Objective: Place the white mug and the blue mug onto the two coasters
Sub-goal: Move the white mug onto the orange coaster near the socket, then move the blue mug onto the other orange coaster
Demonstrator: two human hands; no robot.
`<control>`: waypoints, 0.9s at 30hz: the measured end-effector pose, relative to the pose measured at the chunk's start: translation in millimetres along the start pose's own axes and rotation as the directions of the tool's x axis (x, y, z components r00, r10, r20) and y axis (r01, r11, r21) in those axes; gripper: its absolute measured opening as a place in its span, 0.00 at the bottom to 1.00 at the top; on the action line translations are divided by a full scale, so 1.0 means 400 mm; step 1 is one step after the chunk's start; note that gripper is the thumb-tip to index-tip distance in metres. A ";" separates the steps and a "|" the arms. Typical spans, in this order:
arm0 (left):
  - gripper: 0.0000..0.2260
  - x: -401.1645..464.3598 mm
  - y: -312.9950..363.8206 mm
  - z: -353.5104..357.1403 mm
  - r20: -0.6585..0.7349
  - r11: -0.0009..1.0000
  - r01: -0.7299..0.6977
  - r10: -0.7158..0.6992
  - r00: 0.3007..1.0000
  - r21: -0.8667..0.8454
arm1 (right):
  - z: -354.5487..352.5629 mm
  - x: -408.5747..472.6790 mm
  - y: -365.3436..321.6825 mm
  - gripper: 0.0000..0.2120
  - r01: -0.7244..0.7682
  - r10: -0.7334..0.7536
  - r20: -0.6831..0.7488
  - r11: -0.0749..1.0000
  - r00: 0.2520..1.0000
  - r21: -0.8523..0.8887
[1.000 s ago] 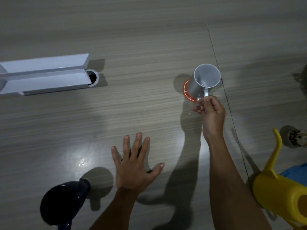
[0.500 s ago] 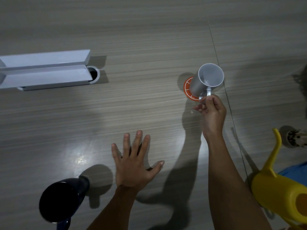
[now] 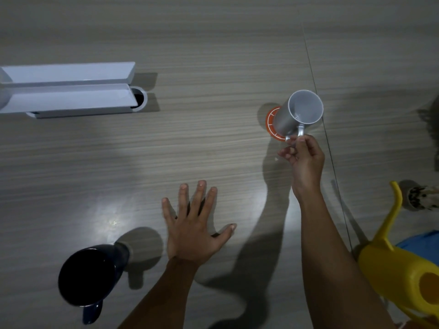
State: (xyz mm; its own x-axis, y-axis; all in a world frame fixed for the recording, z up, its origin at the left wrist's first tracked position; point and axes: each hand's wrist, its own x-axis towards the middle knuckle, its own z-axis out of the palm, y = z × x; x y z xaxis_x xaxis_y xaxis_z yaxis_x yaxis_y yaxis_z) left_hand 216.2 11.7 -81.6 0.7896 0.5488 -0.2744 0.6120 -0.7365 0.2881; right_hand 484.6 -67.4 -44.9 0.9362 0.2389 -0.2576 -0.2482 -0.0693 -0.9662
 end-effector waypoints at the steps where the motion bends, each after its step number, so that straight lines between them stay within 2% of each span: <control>1: 0.43 -0.001 0.000 0.001 -0.001 1.000 0.003 -0.003 1.000 0.005 | -0.002 -0.003 -0.002 0.09 -0.002 0.002 -0.012 1.000 1.000 0.008; 5: 0.43 -0.005 0.002 0.002 -0.008 1.000 -0.002 0.002 1.000 0.025 | -0.019 -0.043 0.011 0.02 0.001 -0.001 -0.111 1.000 0.994 0.004; 8: 0.43 -0.009 0.000 0.000 -0.008 0.999 -0.009 0.009 1.000 0.045 | -0.051 -0.126 0.059 0.05 -0.050 0.030 -0.173 0.992 0.984 -0.113; 10: 0.42 -0.011 0.000 -0.003 -0.010 0.998 -0.007 0.008 1.000 0.056 | -0.081 -0.210 0.096 0.07 0.011 -0.049 -0.105 0.940 0.993 -0.340; 12: 0.42 -0.013 0.004 -0.007 -0.015 0.998 -0.003 0.004 1.000 0.059 | -0.108 -0.303 0.129 0.11 0.104 -0.097 0.040 0.855 0.994 -0.509; 16: 0.40 -0.035 -0.019 -0.010 -0.010 0.997 -0.064 0.065 0.998 0.042 | -0.137 -0.484 0.189 0.23 0.213 0.019 0.304 0.669 0.953 -0.712; 18: 0.38 -0.081 -0.057 -0.008 -0.010 0.990 -0.138 0.138 0.990 0.034 | -0.150 -0.547 0.214 0.27 0.285 0.015 0.367 0.601 0.930 -0.747; 21: 0.36 -0.193 -0.116 0.003 -0.037 0.972 -0.234 0.234 0.972 -0.005 | -0.146 -0.611 0.234 0.30 0.332 -0.008 0.382 0.513 0.924 -0.792; 25: 0.32 -0.331 -0.172 0.018 -0.057 0.977 -0.202 0.198 0.979 -0.069 | -0.094 -0.694 0.240 0.29 0.330 0.003 0.370 0.450 0.929 -0.830; 27: 0.29 -0.398 -0.200 0.025 -0.053 0.972 -0.174 0.167 0.984 -0.159 | -0.058 -0.740 0.246 0.28 0.389 0.024 0.438 0.416 0.899 -0.822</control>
State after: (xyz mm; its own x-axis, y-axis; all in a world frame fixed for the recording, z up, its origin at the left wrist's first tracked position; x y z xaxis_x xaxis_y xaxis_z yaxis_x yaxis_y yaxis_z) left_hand 41.1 -20.7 -70.2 0.8821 0.4380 -0.1732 0.4645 -0.7481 0.4739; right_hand 188.7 -167.5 -63.6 0.7266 0.6370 -0.2576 0.4656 -0.7321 -0.4972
